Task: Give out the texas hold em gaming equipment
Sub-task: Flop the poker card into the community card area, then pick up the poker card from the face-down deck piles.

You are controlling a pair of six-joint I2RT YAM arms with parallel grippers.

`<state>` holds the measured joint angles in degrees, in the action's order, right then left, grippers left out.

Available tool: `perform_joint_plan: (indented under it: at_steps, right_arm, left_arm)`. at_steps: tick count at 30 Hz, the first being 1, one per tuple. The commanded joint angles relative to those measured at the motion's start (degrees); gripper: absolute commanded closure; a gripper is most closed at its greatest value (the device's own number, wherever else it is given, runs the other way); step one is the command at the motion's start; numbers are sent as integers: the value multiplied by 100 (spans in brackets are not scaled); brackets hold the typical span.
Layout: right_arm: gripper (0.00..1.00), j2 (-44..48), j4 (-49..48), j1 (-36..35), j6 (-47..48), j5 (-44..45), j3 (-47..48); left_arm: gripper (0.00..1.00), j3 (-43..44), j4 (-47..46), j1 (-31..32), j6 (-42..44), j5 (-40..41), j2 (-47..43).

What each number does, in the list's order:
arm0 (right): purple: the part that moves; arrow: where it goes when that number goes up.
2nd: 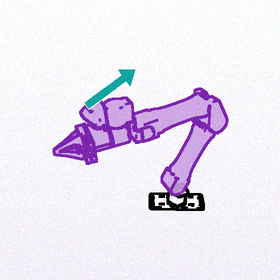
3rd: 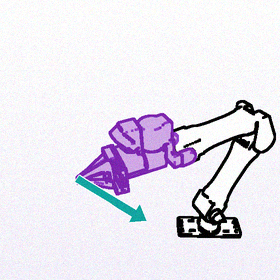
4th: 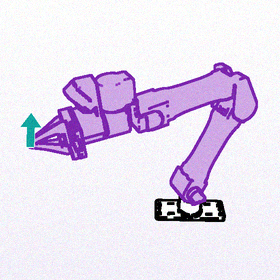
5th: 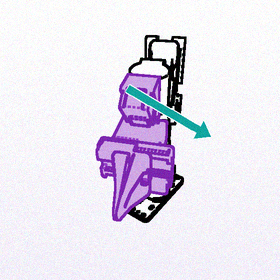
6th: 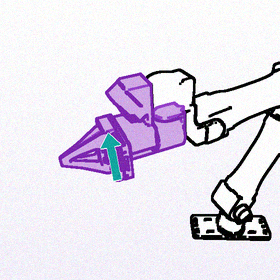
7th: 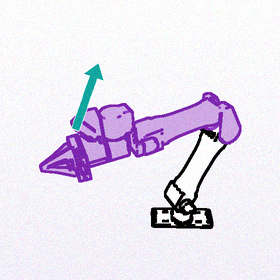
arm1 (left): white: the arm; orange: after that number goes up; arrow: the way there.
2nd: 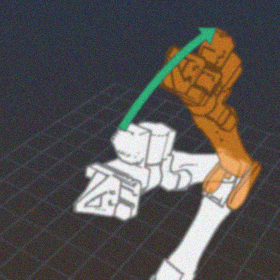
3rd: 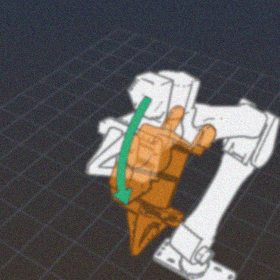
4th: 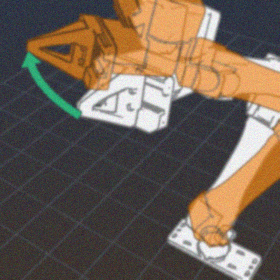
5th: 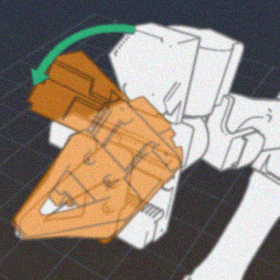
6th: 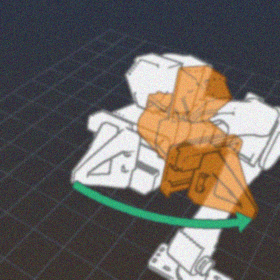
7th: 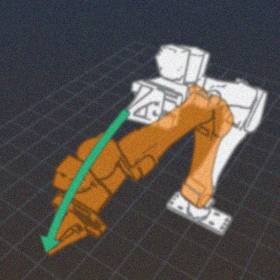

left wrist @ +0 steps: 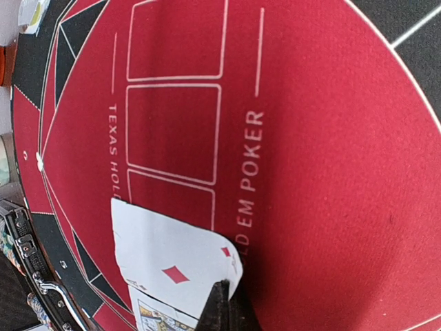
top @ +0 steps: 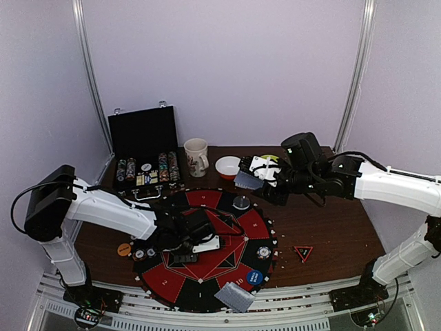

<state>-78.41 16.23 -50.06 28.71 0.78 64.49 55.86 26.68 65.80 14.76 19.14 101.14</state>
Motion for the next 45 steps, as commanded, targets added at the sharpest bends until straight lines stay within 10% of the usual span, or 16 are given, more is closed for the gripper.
perform_joint_plan:
  at_steps: [1, 15, 27, 31, 36, 45]
  right_arm:
    - [43, 111, 3, 30, -6, -7, -7]
    - [43, 107, 12, 31, 2, 9, -15]
    - [43, 150, 50, 26, 7, 46, -31]
    - [43, 63, 160, 25, 63, 127, 18]
    - [43, -104, 181, -23, -61, -78, 176]
    - [43, -317, -20, -309, -15, -179, 375]
  left_arm:
    - [100, -137, 540, -65, -80, -430, 144]
    - [62, 13, 474, -67, -6, -1140, -155]
    - [51, 111, -93, -746, -318, -2119, -1377]
    - [42, -7, -1005, -1589, -1136, -2804, -2212]
    - [4, -357, -2846, -2128, -3013, -3243, -2838]
    - [12, 320, -3992, -2227, -4585, -5022, -1695]
